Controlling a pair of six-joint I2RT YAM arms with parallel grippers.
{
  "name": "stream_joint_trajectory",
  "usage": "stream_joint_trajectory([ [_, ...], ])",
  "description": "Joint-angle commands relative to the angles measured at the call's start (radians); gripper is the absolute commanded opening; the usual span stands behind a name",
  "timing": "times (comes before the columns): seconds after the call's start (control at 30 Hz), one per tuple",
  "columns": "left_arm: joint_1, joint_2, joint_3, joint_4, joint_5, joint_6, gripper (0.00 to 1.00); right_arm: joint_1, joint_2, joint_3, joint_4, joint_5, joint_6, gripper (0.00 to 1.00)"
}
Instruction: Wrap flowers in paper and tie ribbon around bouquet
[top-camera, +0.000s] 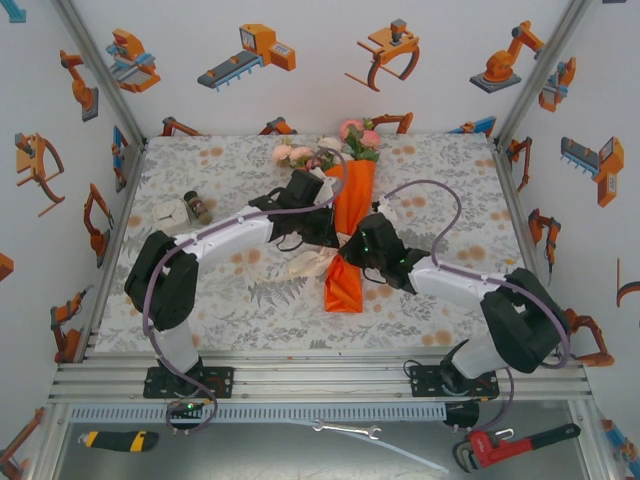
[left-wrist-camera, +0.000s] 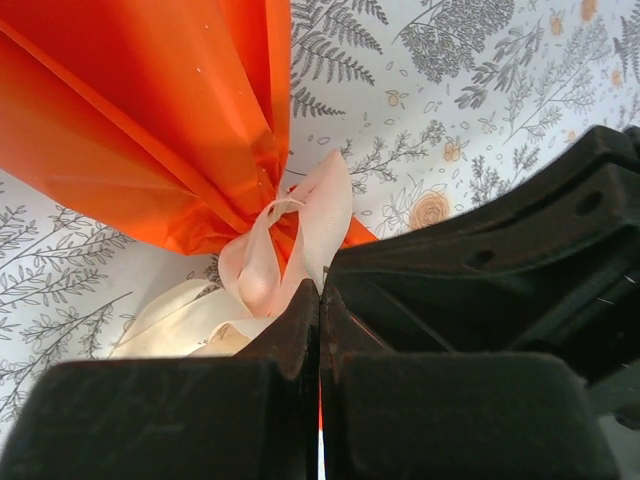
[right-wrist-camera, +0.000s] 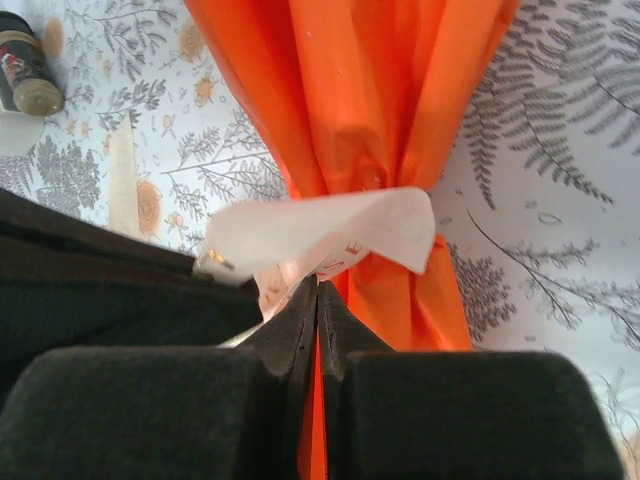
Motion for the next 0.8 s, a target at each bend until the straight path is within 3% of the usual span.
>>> stream_joint_trajectory([
  [0.0, 0.008, -0.069, -0.037, 0.033, 0.061, -0.053, 0.04, 0.003, 0.039, -0.003, 0.184, 0.018, -0.058, 0.07],
  [0.1, 0.006, -0.084, -0.089, 0.081, 0.086, -0.108, 0.06, -0.003, 0.068, -0.021, 0.266, 0.036, -0.073, 0.07],
  [0.2, 0.002, -0.100, -0.150, 0.138, 0.083, -0.135, 0.16, -0.007, 0.063, -0.033, 0.281, 0.062, -0.127, 0.09],
  [0.33, 0.005, -0.122, -0.162, 0.127, 0.057, -0.073, 0.36, -0.014, 0.037, -0.085, 0.326, 0.053, -0.183, 0.10],
  [0.4, 0.008, -0.137, -0.153, 0.113, 0.052, -0.034, 0.38, -0.018, 0.023, -0.110, 0.344, 0.035, -0.203, 0.11],
  [0.57, 0.012, -0.146, -0.133, 0.114, 0.096, 0.029, 0.37, -0.020, -0.050, -0.174, 0.346, -0.033, -0.219, 0.26],
  [0.77, 0.012, -0.108, -0.138, 0.129, 0.120, 0.006, 0.22, -0.020, -0.199, -0.189, 0.142, -0.061, -0.144, 0.30],
])
